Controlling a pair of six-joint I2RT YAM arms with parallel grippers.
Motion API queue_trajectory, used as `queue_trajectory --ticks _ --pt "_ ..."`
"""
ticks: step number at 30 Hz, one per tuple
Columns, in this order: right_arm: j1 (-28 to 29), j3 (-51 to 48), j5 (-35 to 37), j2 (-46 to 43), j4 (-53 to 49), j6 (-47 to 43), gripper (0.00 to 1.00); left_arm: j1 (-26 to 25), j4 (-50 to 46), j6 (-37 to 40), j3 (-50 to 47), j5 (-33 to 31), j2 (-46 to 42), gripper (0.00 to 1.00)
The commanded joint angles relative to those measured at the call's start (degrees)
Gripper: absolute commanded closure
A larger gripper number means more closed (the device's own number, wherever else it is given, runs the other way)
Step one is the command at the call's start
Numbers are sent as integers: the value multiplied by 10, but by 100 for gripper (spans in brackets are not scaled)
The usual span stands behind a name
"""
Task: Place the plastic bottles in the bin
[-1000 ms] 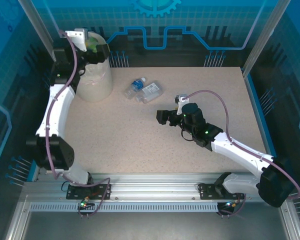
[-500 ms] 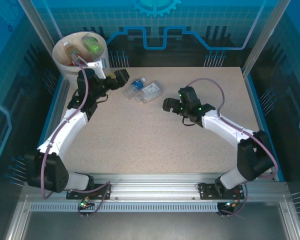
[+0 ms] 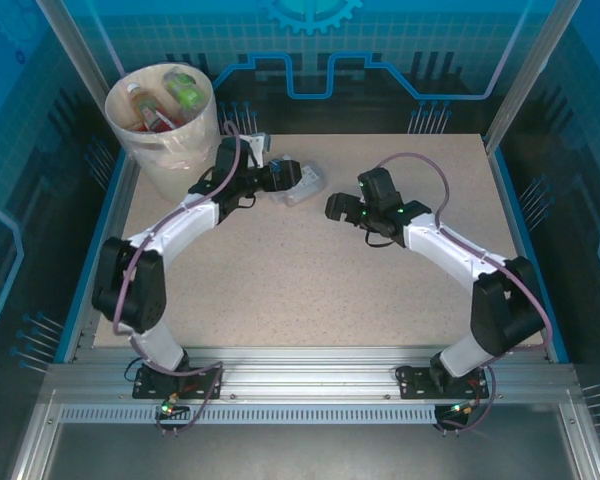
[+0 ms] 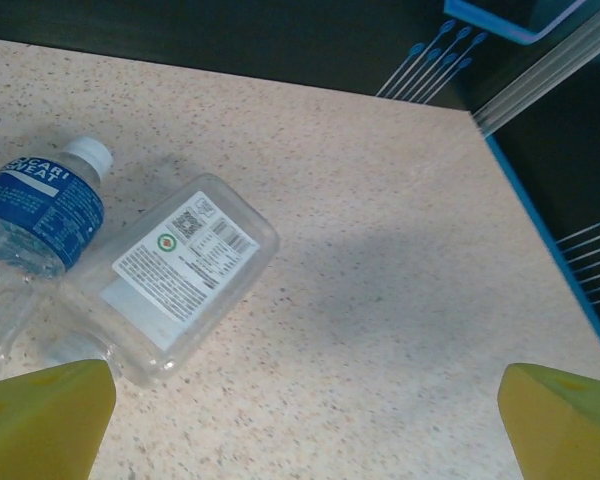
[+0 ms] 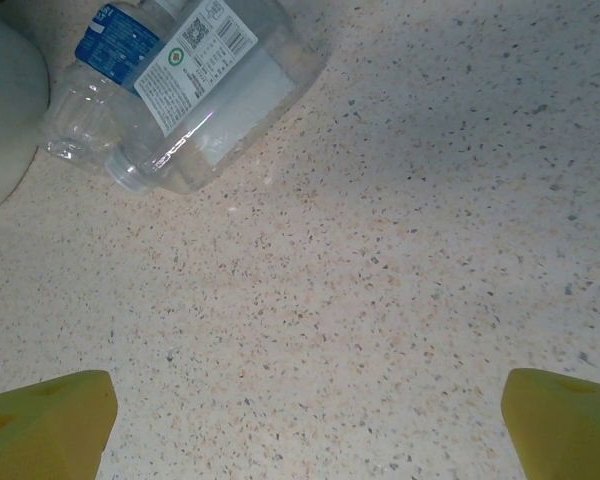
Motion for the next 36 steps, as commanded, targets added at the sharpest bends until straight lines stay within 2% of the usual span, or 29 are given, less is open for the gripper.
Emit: queue_trajectory --ticks 1,4,11,15,21,28,36 --pt "-7 -21 10 -36 -18 5 0 -7 -33 41 65 -60 43 1" --pt "-8 -32 10 -51 -22 3 0 -7 -104 46 139 -125 96 1" --pt "-8 -47 7 -75 -24 0 0 -7 -200 87 269 -164 197 1" --pt "-8 -47 4 -85 -28 -4 0 -5 -248 121 346 -207 257 2" --pt "-8 -48 -3 -99 -36 -10 0 4 -342 154 497 -222 364 10" --pt "-8 -62 -2 -120 -38 -10 0 19 -411 155 628 -202 462 12" --pt "-8 -72 -2 -133 -40 -6 0 27 -436 143 653 -229 496 15"
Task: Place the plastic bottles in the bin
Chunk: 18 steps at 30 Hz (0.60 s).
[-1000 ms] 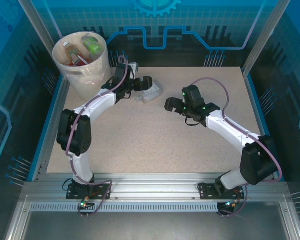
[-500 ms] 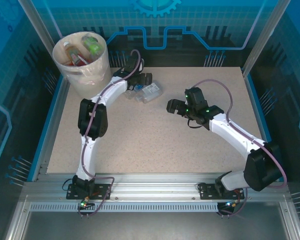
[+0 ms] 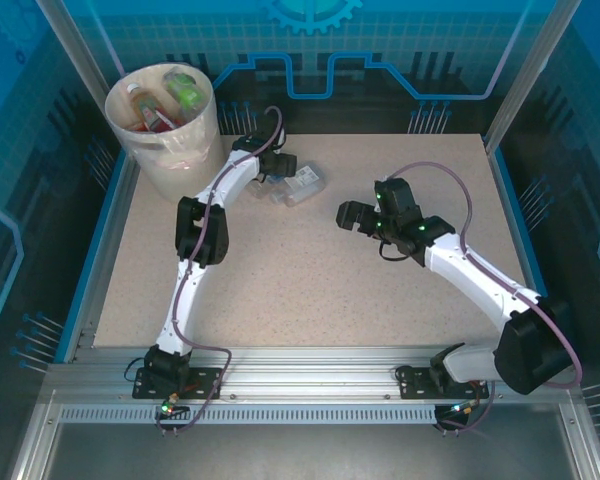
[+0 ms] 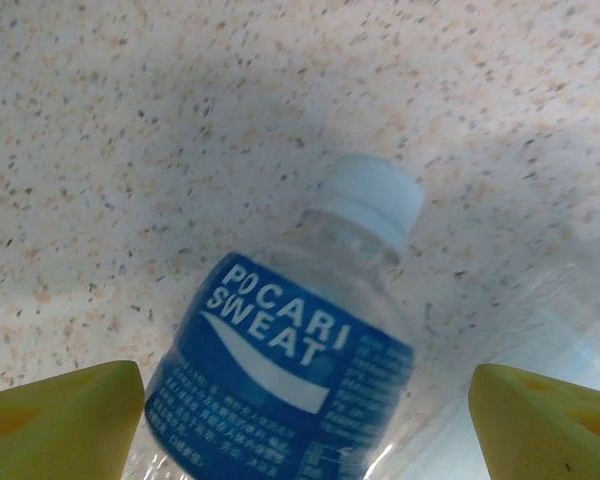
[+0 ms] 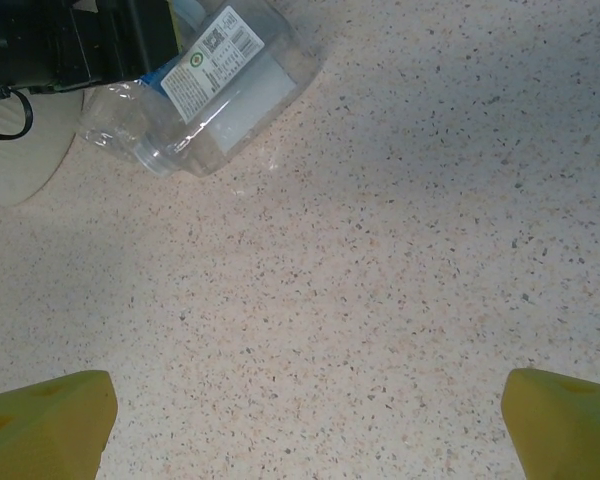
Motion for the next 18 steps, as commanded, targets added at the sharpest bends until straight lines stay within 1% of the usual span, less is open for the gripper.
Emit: queue_trajectory --ticks 1,5,10,12,18 --pt "-8 -9 -6 -15 -12 -3 0 7 -34 -3 24 -17 14 15" --pt "-8 -9 -9 -16 -12 -3 0 9 -53 -8 18 -4 22 19" --pt "-8 -10 -11 -19 -12 -2 0 9 -44 -10 -36 9 2 29" --pt "-8 -11 -11 -21 -13 -1 0 8 -26 -13 -77 15 -20 33" --pt "-7 -13 -11 -27 -14 -2 0 2 59 -21 -251 19 -119 37"
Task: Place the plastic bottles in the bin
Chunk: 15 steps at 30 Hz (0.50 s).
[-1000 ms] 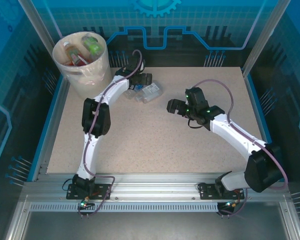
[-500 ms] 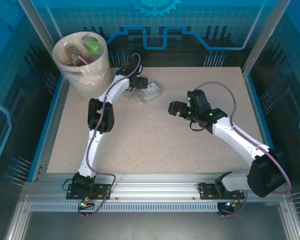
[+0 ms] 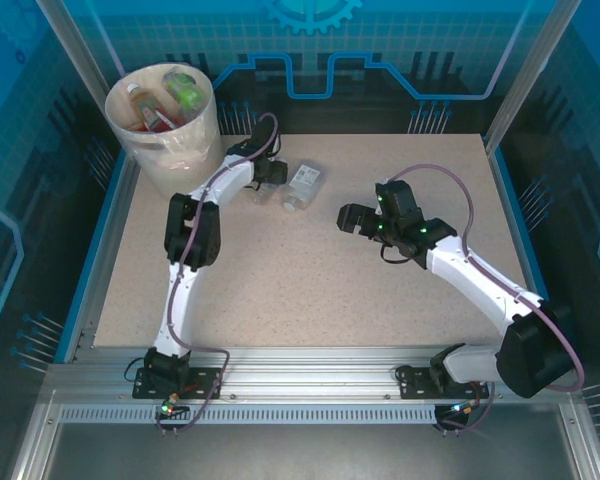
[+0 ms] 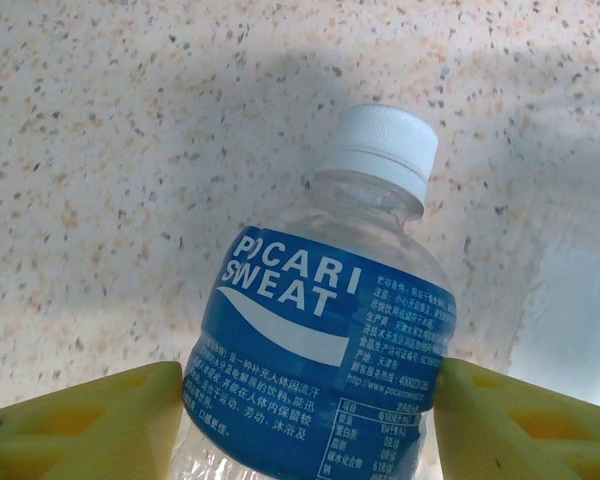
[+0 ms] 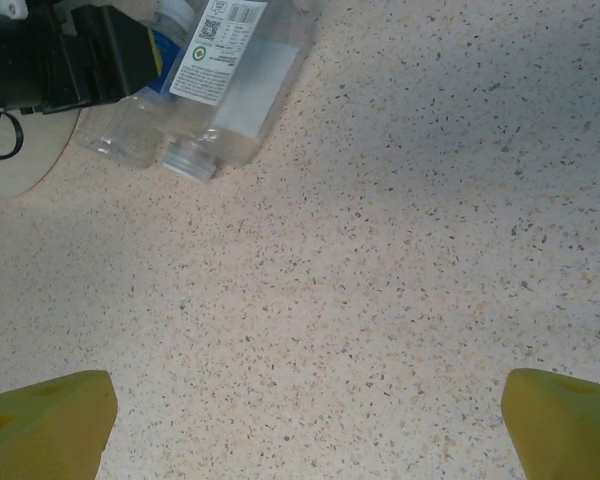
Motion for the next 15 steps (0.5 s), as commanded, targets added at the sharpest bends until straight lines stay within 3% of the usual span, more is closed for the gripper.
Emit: queue_trajectory --ticks 1,7,10,15 --pt "-7 -3 -6 -16 -10 -2 0 -4 -1 -18 -97 18 -41 37" --pt "-6 -2 -6 -17 -10 -4 0 -12 56 -48 -243 23 -126 36" --pt "-6 1 -11 -14 -7 -4 0 -12 52 -60 -257 13 -126 29" --pt "-5 7 -19 -9 -8 -6 0 -12 20 -60 -210 -3 -80 30"
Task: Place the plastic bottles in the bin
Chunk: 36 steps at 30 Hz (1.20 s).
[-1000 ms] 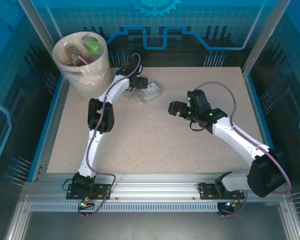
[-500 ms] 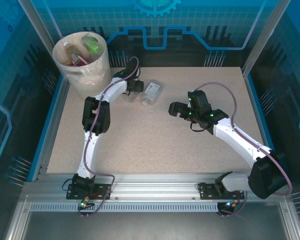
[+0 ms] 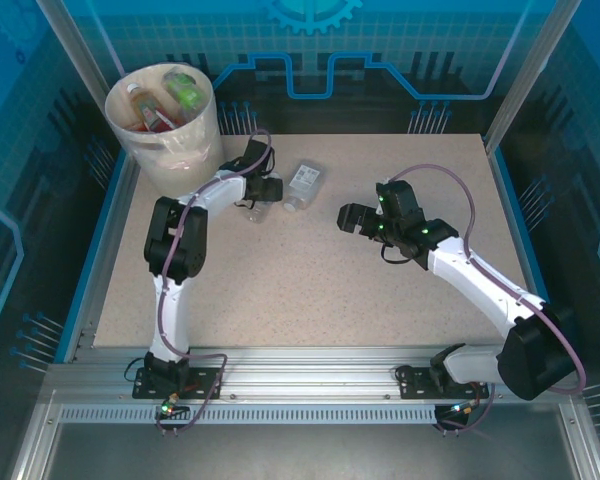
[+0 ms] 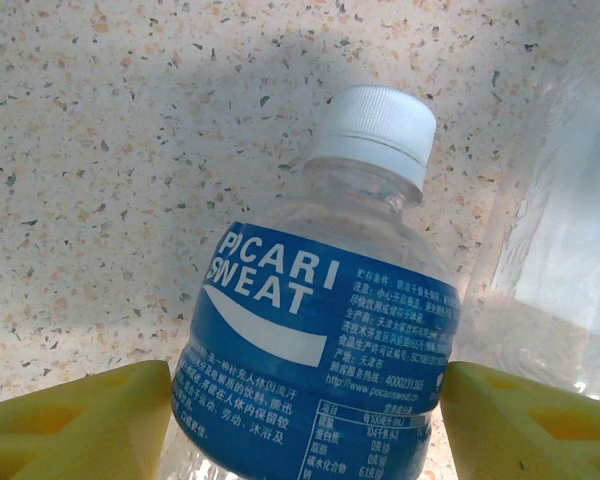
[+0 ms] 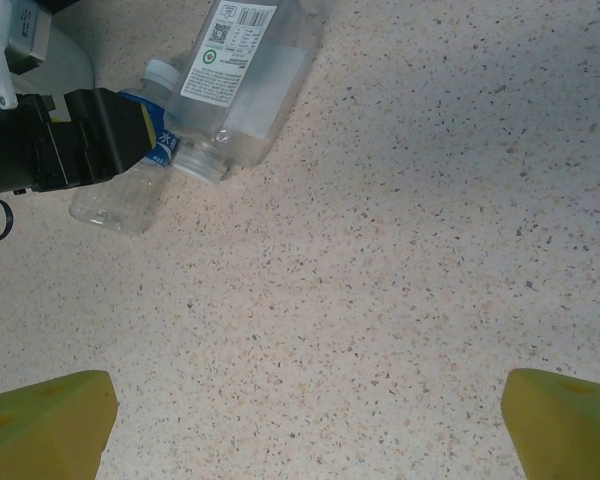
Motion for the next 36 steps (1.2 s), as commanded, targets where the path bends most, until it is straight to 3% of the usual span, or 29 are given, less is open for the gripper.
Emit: queue_trajectory --ticks 1,6,8,10,15,24,29,36 --pt "-5 8 -14 -3 -9 -7 0 -3 -61 -16 21 0 52 31" --pt "-4 3 -10 -9 -10 -5 0 -4 -29 -22 -6 1 21 41" --pt "-4 -1 -9 -11 -9 -4 0 -4 -32 -15 -13 2 15 35" --pt "-4 -1 -10 -11 -8 -5 0 -4 -58 -2 1 -6 30 22" --pt "-3 3 -12 -11 -10 -9 0 -2 -93 1 15 -21 56 18" --pt "-3 -5 -11 -16 -8 -8 0 -2 -76 0 -4 -13 18 41" --pt "4 -16 -58 -25 36 -50 0 -2 -30 -16 -68 13 -58 42" --pt "71 22 -65 -11 56 -156 0 -2 66 -39 -180 106 -219 43"
